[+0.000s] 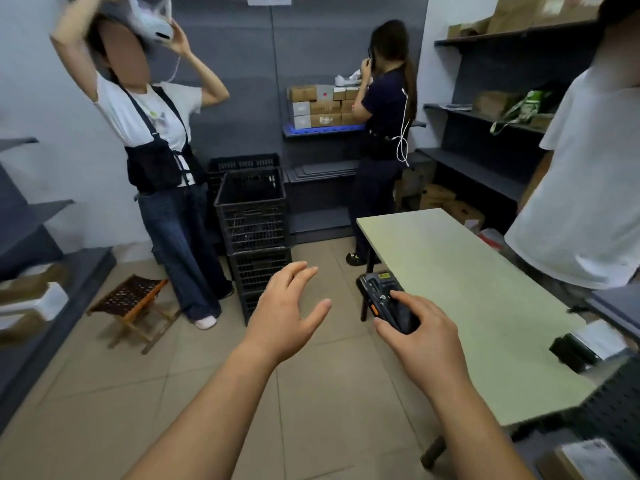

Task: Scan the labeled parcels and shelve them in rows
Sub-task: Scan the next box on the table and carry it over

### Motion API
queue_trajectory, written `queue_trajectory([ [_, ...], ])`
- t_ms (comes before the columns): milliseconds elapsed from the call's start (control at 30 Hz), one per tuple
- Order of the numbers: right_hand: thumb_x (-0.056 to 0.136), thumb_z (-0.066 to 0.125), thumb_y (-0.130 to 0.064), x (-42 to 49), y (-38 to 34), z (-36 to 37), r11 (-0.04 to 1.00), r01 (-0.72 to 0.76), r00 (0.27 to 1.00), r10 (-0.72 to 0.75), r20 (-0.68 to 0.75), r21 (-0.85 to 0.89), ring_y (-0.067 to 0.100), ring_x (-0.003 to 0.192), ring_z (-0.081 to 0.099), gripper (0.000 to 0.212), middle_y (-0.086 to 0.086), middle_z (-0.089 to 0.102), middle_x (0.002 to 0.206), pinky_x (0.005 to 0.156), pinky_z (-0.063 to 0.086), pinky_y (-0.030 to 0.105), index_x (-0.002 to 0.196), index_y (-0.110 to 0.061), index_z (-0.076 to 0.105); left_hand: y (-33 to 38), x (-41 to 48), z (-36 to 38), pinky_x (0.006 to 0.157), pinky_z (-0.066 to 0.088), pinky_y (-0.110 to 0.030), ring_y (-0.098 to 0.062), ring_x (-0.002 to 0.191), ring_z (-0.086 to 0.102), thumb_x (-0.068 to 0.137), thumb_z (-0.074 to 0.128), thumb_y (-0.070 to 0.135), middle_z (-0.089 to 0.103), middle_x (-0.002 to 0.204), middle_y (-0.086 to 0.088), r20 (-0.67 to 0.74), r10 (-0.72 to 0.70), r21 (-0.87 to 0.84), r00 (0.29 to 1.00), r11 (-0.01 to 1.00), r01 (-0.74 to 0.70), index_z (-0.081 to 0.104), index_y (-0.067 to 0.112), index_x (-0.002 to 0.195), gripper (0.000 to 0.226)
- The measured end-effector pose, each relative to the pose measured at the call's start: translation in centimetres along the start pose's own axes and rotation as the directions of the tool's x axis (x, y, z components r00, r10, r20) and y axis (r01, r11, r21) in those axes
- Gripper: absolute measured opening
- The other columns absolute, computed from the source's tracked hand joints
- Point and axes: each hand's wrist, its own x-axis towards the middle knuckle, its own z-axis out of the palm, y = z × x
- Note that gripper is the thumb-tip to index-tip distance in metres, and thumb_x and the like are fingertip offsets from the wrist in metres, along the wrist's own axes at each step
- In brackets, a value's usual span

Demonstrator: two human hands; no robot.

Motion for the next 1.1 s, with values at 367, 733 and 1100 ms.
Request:
queue_trajectory([
  [367,0.071,0.082,-0.038,20.6,7.6,4.2,0.978,-0.197,0.963,0.178,-0.204,-0.073,0.003,0.1,0.058,0.047,-0.024,0.06,0.103,0.084,0.042,0.014,0.115,-0.038,0.067,-4.9,25.7,12.2,0.116,0.022,-0.027,-0.006,0.139,0.026,0.092,0.054,0.052,0.034,0.149,0.011,0.144,0.217,-0.132,0.966,0.971,-0.199,0.042,0.026,0.144,0.06],
  [733,0.073,0.08,-0.04,25.1,14.4,0.0,0.782,-0.618,0.63,0.429,-0.647,-0.084,0.006,0.094,0.057,0.046,-0.019,0.06,0.103,0.083,0.048,0.026,0.118,-0.035,0.067,2.7,41.1,29.5,0.115,0.025,-0.032,-0.011,0.141,0.026,0.083,0.036,0.067,0.035,0.151,0.005,0.371,0.646,-0.475,0.667,0.749,-0.462,0.044,0.024,0.143,0.075],
  [1100,0.071,0.083,-0.037,23.6,23.8,-4.8,0.617,-0.784,0.338,0.521,-0.784,0.071,0.0,0.091,0.058,0.046,-0.022,0.061,0.104,0.078,0.044,0.014,0.115,-0.033,0.07,12.5,41.1,44.1,0.113,0.025,-0.031,-0.01,0.14,0.026,0.091,0.051,0.055,0.034,0.152,0.008,0.468,0.783,-0.617,0.409,0.621,-0.483,0.043,0.027,0.143,0.06],
])
